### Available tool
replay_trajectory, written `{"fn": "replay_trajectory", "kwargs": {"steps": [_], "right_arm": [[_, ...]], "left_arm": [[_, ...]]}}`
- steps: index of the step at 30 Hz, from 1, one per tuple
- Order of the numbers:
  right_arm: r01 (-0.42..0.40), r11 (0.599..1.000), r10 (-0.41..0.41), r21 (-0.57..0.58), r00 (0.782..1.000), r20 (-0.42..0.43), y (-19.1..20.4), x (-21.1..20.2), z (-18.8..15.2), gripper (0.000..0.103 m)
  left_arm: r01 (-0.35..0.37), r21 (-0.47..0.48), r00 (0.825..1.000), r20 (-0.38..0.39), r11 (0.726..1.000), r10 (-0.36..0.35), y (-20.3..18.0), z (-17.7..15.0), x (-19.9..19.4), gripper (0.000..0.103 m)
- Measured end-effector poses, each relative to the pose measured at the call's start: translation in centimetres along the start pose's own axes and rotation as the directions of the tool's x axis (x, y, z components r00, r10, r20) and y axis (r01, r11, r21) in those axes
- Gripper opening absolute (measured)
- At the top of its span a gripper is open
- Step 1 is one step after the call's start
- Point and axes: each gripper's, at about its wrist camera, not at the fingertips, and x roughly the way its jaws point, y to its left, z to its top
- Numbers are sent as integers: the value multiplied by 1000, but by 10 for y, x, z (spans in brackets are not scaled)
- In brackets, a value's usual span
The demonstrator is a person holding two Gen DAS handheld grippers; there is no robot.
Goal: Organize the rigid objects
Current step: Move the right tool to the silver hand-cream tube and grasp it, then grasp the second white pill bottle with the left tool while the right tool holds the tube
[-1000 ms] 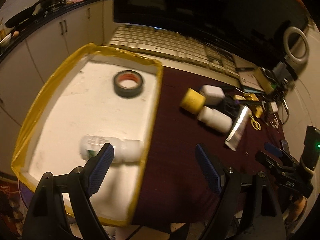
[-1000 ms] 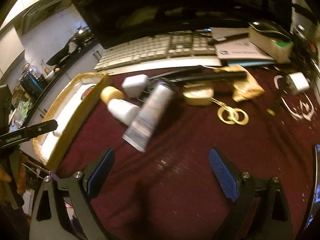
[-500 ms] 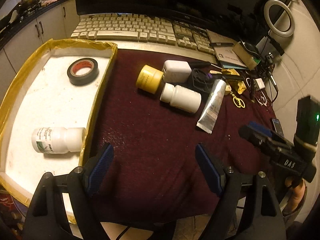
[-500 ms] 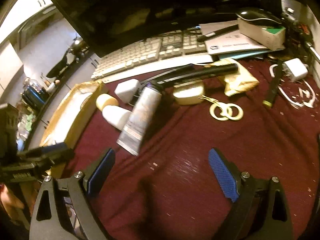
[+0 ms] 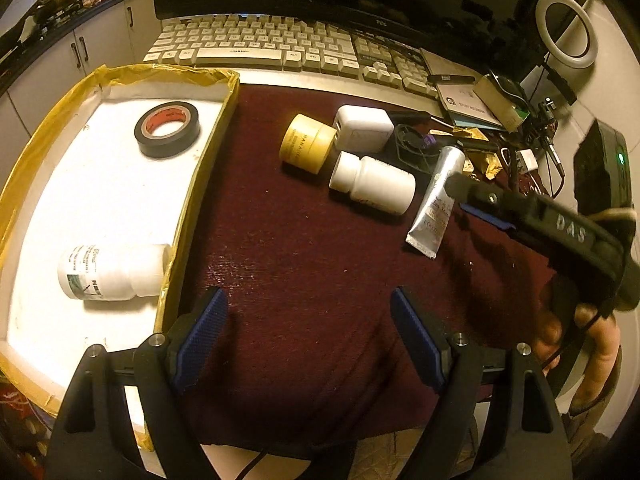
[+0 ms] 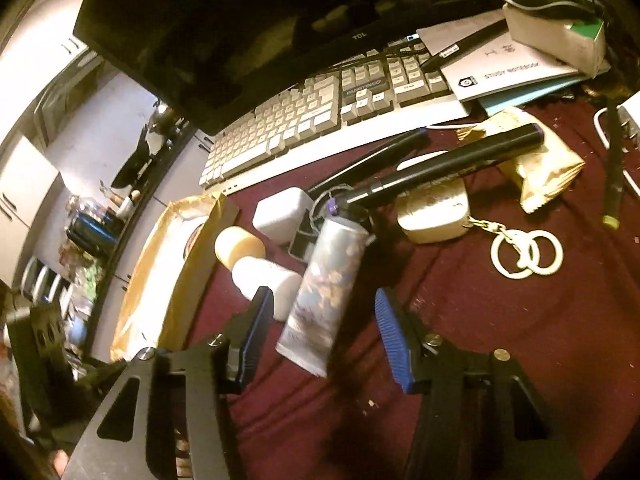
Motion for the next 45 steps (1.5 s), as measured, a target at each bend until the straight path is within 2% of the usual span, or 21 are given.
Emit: {"fn": "replay_trajectory", "kwargs": {"steps": [5, 7, 8, 11, 15, 20, 25, 29, 37, 40, 41, 45], "right_arm": [[-1, 999, 2, 36, 1000, -24, -1, 16, 4, 47], [-2, 999, 3, 46, 1000, -29, -2, 20, 5, 39], [-3, 999, 4, 46, 1000, -30, -2, 22, 5, 30], [2, 999, 0, 45, 999, -40, -3, 27, 6, 25], [-20, 999, 21, 44, 999, -25, -7, 22, 3, 24], [-27, 999, 25, 26, 999, 41, -8, -1, 0, 23], [-26, 999, 24, 29, 996, 82, -13, -22, 0, 23], [-33, 999, 29, 40, 995, 96, -16, -31, -1, 23], [-38, 998, 32, 49, 994, 106, -21, -37, -1, 22], [-42, 998, 36, 52, 994, 105, -23, -36, -1, 22], [-45, 998, 40, 52, 994, 102, -24, -36, -1, 18], [-40, 998, 36, 45, 995, 95, -23, -34, -2, 18]], "left_arm": [[3, -2, 1000, -4, 1000, -4, 1, 0, 2, 84], [3, -4, 1000, -5, 1000, -3, 2, -1, 2, 84], [2, -5, 1000, -6, 1000, -2, 2, -1, 3, 84], [3, -6, 1000, -7, 1000, -3, 1, 1, 5, 84], [6, -3, 1000, -9, 1000, -6, -1, 3, 8, 84], [7, 5, 1000, -9, 1000, -7, -8, 11, 14, 84], [6, 51, 1000, 20, 999, -7, -24, 24, 19, 84], [-7, 107, 999, 54, 994, 1, -36, 39, 29, 84], [-26, 185, 998, 61, 982, 14, -54, 51, 47, 84], [-33, 197, 998, 57, 980, 22, -58, 54, 50, 84], [-36, 199, 998, 55, 979, 25, -59, 55, 52, 84], [-44, 203, 998, 51, 978, 35, -60, 60, 57, 84]]}}
